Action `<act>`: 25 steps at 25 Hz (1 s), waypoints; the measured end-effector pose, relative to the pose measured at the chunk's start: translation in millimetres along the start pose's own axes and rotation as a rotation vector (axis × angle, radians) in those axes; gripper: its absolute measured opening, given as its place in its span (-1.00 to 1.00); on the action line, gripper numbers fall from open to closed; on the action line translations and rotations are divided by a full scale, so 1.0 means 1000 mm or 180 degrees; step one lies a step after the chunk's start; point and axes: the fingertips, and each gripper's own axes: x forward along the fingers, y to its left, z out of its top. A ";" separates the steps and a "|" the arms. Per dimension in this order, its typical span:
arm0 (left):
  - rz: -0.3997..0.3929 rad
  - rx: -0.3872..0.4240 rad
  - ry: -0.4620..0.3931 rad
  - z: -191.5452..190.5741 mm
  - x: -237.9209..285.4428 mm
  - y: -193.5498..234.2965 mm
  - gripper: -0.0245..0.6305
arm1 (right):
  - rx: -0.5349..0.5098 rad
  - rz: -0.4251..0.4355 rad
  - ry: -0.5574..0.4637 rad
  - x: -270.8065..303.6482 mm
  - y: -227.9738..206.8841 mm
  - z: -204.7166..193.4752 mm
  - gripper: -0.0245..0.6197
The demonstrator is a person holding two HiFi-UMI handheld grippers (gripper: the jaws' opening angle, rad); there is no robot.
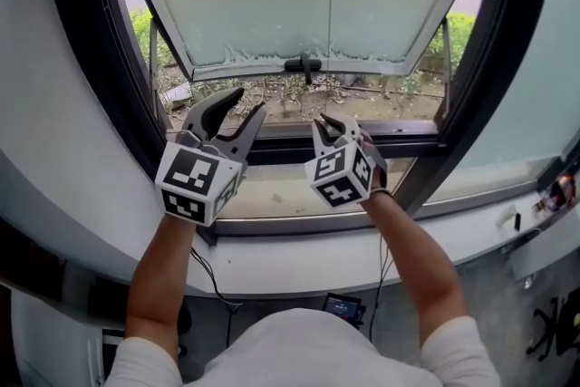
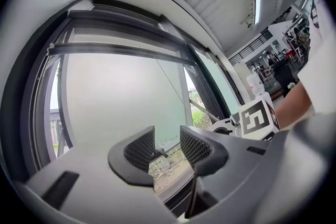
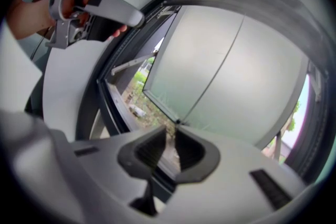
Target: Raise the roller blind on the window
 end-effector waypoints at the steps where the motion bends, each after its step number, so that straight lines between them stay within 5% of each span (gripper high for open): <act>1: 0.0001 -0.0030 0.0004 -0.004 -0.001 -0.001 -0.41 | -0.0001 -0.0005 -0.0001 0.000 -0.001 0.000 -0.73; 25: -0.0013 -0.0887 0.0230 -0.085 -0.044 -0.050 -0.41 | 0.0114 -0.0098 -0.0161 -0.011 -0.018 0.014 -0.73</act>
